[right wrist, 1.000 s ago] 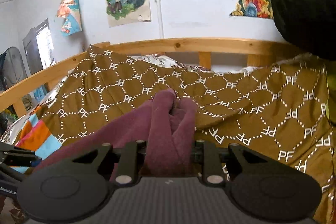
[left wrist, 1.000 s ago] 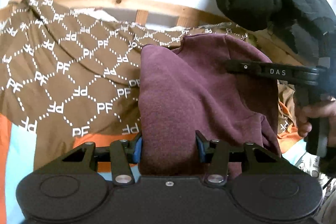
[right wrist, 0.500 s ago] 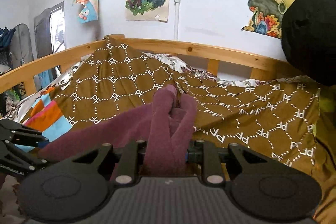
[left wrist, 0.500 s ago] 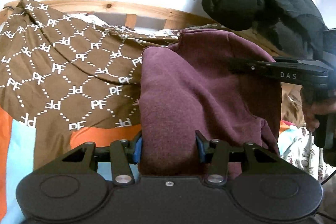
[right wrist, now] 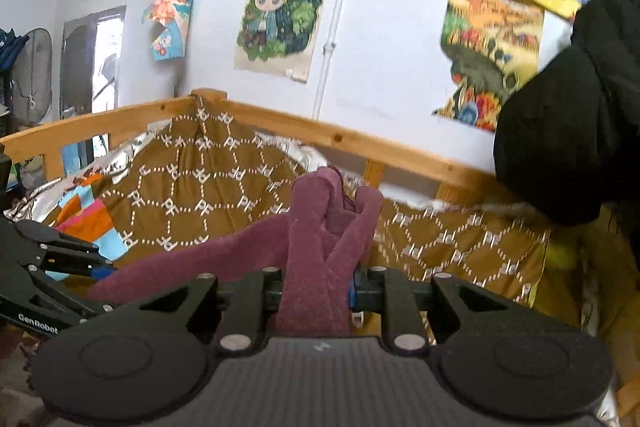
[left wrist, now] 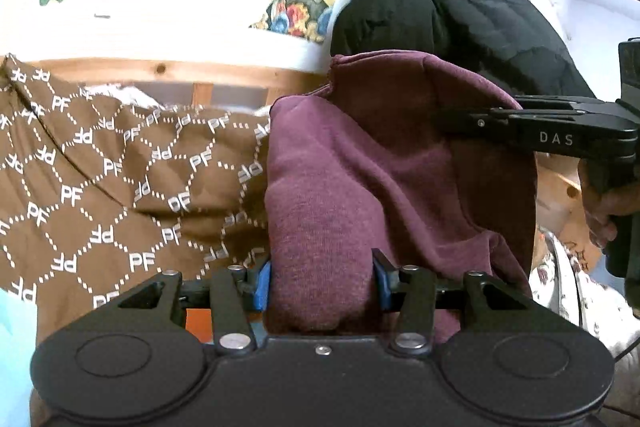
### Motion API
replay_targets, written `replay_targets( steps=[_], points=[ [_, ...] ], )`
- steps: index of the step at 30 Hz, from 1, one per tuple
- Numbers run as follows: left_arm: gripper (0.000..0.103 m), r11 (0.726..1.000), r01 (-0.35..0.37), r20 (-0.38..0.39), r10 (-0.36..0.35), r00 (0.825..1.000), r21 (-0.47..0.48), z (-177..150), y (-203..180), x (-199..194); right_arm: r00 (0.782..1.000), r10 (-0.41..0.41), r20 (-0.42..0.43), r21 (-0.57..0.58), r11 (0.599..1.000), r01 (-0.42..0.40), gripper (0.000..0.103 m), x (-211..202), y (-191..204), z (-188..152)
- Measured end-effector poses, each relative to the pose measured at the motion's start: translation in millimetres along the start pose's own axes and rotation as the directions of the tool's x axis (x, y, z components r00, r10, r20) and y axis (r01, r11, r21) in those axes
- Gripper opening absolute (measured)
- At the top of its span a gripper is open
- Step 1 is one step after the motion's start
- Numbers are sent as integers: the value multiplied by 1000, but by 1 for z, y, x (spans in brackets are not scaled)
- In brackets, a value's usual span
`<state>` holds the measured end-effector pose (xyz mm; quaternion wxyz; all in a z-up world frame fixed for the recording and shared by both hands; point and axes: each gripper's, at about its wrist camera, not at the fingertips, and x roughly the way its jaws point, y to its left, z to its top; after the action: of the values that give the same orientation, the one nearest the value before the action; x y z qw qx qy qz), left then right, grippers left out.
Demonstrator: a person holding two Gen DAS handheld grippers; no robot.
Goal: Fold small clothes
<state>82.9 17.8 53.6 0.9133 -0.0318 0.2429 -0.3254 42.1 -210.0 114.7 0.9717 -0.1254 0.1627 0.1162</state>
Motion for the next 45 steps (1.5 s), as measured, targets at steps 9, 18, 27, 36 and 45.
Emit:
replay_targets(
  steps=[9,18,27,36,45],
  points=[
    [50,984,-173,75,175,982,-42,31,33,9,994,93,59,55,994,-96,22,80,-17,41],
    [50,931,-338,60,348,935,-135,35,105,61,986,162,34,82,983,-165,22,221,-17,38],
    [50,919,-358,-70,351,934,-167,19,155,125,989,129,-73,139,983,-118,22,308,-23,-5],
    [58,915,-369,-133,350,927,-165,12,166,151,986,114,-125,222,971,-85,24,335,-53,-35],
    [73,903,-353,-166,319,933,-243,7,180,156,989,103,-104,280,957,-70,68,317,-75,-47]
  ],
)
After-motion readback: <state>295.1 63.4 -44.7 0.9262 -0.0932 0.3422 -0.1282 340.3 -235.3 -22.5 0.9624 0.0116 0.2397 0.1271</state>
